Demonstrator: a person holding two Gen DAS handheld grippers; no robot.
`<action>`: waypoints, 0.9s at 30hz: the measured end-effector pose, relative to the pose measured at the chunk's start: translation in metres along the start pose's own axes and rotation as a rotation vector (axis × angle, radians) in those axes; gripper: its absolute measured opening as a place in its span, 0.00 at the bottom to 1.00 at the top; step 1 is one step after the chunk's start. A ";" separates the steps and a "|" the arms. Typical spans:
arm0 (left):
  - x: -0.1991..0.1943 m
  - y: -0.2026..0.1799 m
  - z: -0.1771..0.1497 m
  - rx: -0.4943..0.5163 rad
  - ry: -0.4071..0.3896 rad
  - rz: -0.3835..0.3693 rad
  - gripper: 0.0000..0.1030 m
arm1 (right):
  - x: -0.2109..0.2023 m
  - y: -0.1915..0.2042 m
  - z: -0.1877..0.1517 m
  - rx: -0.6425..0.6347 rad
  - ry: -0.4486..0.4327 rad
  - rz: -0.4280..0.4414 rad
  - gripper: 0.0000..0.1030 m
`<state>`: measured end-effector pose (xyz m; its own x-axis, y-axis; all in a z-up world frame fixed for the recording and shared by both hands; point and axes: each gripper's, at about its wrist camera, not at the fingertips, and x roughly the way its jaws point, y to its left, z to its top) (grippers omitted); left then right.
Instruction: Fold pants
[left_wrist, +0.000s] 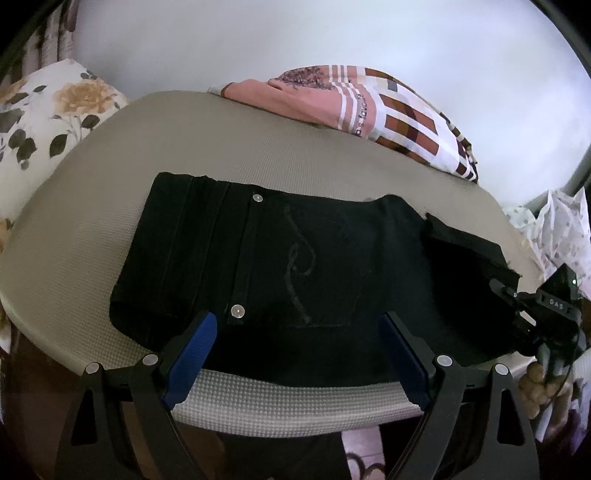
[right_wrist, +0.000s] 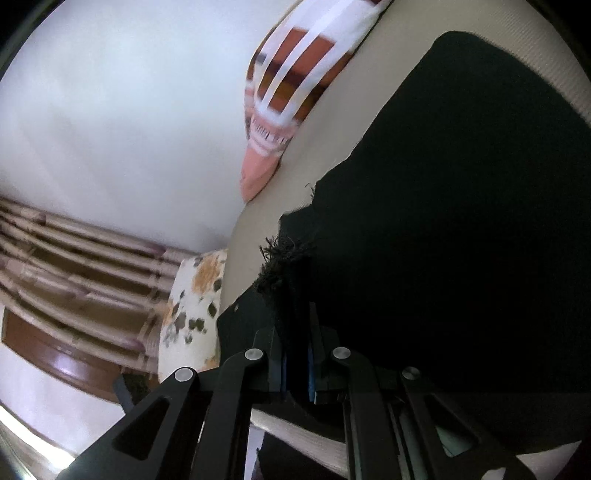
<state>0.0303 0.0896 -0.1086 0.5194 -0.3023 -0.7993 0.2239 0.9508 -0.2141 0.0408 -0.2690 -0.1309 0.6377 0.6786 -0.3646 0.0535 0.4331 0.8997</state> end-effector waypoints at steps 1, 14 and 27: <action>0.001 -0.001 0.000 0.008 0.005 0.002 0.86 | 0.008 0.002 -0.003 -0.008 0.014 0.009 0.09; 0.014 -0.017 -0.006 0.108 0.046 0.037 0.86 | 0.046 0.007 -0.018 -0.090 0.101 -0.041 0.10; 0.022 -0.020 -0.008 0.129 0.080 0.049 0.86 | 0.051 0.019 -0.026 -0.220 0.123 -0.116 0.12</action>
<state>0.0307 0.0649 -0.1266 0.4666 -0.2441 -0.8501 0.3067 0.9462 -0.1034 0.0537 -0.2110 -0.1388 0.5379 0.6779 -0.5011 -0.0559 0.6217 0.7812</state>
